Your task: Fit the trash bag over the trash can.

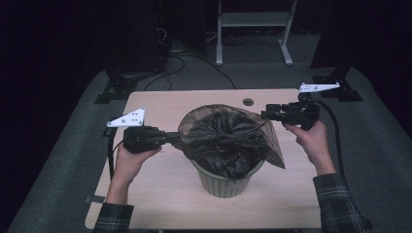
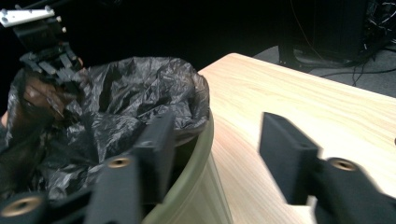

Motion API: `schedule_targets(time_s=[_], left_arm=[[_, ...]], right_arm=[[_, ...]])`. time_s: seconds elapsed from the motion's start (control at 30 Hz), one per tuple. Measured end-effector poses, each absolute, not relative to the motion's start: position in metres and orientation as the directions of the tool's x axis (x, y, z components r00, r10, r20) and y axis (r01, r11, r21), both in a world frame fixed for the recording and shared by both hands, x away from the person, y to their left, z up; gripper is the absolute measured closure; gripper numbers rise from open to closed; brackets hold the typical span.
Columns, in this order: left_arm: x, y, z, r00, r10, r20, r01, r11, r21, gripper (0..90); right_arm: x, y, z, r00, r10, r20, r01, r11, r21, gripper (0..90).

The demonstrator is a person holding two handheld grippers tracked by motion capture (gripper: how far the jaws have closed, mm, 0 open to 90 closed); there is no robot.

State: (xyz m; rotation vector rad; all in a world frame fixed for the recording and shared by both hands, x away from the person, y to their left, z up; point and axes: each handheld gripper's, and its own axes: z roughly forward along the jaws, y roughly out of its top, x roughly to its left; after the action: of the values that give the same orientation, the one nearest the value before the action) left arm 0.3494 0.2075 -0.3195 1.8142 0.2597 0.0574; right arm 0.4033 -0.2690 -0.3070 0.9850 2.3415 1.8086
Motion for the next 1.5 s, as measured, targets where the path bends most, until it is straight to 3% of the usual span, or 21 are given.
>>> schedule_targets(time_s=[0.17, 0.47, 0.8, 0.87, 0.9, 0.93, 0.97, 1.0, 1.03, 1.3, 1.37, 1.5], left_arm=[[0.347, 0.209, -0.32, 0.974, 0.204, -0.096, 0.146, -0.243, 0.959, 88.9], [0.345, 0.211, -0.321, 0.975, 0.201, -0.096, 0.145, -0.242, 0.96, 88.9], [0.343, 0.211, -0.324, 0.975, 0.2, -0.1, 0.148, -0.24, 0.96, 88.9], [0.343, 0.212, -0.324, 0.975, 0.201, -0.098, 0.146, -0.24, 0.96, 88.9], [0.343, 0.212, -0.324, 0.975, 0.202, -0.095, 0.143, -0.241, 0.96, 89.0], [0.343, 0.212, -0.324, 0.975, 0.202, -0.095, 0.143, -0.241, 0.96, 89.1], [0.343, 0.213, -0.324, 0.973, 0.212, -0.093, 0.145, -0.241, 0.96, 89.3], [0.343, 0.213, -0.324, 0.973, 0.212, -0.093, 0.145, -0.241, 0.96, 89.4], [0.344, 0.214, -0.324, 0.968, 0.234, -0.094, 0.151, -0.244, 0.958, 89.5], [0.351, 0.218, -0.325, 0.959, 0.264, -0.101, 0.166, -0.235, 0.958, 89.5], [0.349, 0.215, -0.326, 0.961, 0.258, -0.096, 0.161, -0.243, 0.956, 89.5], [0.345, 0.212, -0.328, 0.965, 0.243, -0.095, 0.156, -0.246, 0.957, 89.5]], right_arm=[[0.407, -0.258, -0.309, -0.807, 0.45, 0.383, 0.475, 0.108, 0.873, 33.2], [0.405, -0.258, -0.282, -0.819, 0.441, 0.367, 0.436, 0.062, 0.898, 30.2], [0.398, -0.247, -0.288, -0.826, 0.427, 0.368, 0.458, 0.129, 0.879, 26.7], [0.397, -0.244, -0.291, -0.833, 0.409, 0.373, 0.466, 0.153, 0.871, 41.4], [0.394, -0.242, -0.293, -0.838, 0.422, 0.345, 0.452, 0.186, 0.872, 63.0], [0.394, -0.242, -0.293, -0.838, 0.422, 0.345, 0.452, 0.186, 0.872, 63.0], [0.391, -0.241, -0.295, -0.852, 0.427, 0.303, 0.424, 0.222, 0.878, 82.3], [0.391, -0.241, -0.295, -0.852, 0.427, 0.303, 0.424, 0.222, 0.878, 82.3], [0.388, -0.243, -0.297, -0.851, 0.45, 0.27, 0.404, 0.234, 0.884, 90.0], [0.381, -0.268, -0.3, -0.827, 0.493, 0.271, 0.397, 0.17, 0.902, 90.0], [0.38, -0.275, -0.301, -0.825, 0.481, 0.297, 0.402, 0.13, 0.906, 66.1], [0.375, -0.28, -0.297, -0.816, 0.457, 0.354, 0.432, 0.075, 0.899, 48.6]])
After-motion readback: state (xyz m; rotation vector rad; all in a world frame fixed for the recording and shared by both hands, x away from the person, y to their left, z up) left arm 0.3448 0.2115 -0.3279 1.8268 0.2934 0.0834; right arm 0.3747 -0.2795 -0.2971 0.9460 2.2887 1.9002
